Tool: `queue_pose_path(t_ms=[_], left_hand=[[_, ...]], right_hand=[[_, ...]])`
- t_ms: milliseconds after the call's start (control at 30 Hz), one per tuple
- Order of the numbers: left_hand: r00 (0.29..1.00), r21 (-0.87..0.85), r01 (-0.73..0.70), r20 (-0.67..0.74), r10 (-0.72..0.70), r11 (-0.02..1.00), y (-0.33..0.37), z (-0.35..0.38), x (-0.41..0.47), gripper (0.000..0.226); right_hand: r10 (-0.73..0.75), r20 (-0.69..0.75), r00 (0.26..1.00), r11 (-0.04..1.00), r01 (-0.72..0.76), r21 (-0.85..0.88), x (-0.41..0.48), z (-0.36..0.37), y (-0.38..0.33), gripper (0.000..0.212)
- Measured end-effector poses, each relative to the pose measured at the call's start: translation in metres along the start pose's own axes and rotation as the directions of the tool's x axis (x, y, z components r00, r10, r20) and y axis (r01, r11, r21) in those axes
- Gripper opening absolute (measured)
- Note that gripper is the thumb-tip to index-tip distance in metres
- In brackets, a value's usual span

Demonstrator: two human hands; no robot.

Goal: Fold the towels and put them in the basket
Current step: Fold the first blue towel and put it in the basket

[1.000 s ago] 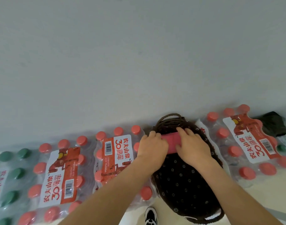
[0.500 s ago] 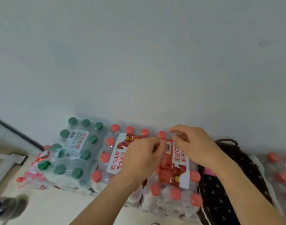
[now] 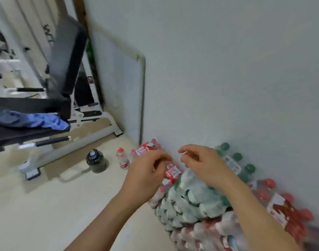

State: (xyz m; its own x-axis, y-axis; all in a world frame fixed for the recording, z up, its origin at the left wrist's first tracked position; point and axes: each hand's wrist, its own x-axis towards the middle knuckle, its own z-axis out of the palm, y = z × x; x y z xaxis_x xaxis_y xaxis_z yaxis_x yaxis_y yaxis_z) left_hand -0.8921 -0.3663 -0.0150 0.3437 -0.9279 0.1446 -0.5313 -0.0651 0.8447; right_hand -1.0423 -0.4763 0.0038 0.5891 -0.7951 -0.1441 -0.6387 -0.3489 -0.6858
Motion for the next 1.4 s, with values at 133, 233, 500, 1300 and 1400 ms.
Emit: queue_pose_path(t_ms=[133, 233, 500, 1300, 1400], left_hand=[[0.968, 0.016, 0.165, -0.192, -0.159, 0.986, -0.059, -0.092, -0.019, 0.024], [0.908, 0.039, 0.302, -0.318, -0.275, 0.953, -0.1, -0.149, -0.036, 0.022], [0.685, -0.031, 0.529, -0.575, -0.448, 0.848, -0.17, -0.261, -0.06, 0.025], [0.513, 0.153, 0.792, -0.691, -0.51, 0.591, -0.39, -0.505, 0.179, 0.042], [0.5, 0.147, 0.815, -0.667, -0.552, 0.561, -0.421, -0.523, 0.196, 0.037]], right_hand=[[-0.15, 0.161, 0.976, 0.988, 0.154, -0.011, 0.053, 0.078, -0.078, 0.015], [-0.234, 0.255, 0.938, 0.972, 0.23, 0.046, 0.084, 0.133, -0.128, 0.014], [-0.227, 0.424, 0.877, 0.877, -0.005, 0.48, 0.152, 0.238, -0.241, 0.016], [-0.214, 0.724, 0.655, 0.819, -0.285, 0.499, 0.46, 0.405, -0.452, 0.042], [-0.238, 0.703, 0.671, 0.859, -0.192, 0.474, 0.477, 0.426, -0.47, 0.052]])
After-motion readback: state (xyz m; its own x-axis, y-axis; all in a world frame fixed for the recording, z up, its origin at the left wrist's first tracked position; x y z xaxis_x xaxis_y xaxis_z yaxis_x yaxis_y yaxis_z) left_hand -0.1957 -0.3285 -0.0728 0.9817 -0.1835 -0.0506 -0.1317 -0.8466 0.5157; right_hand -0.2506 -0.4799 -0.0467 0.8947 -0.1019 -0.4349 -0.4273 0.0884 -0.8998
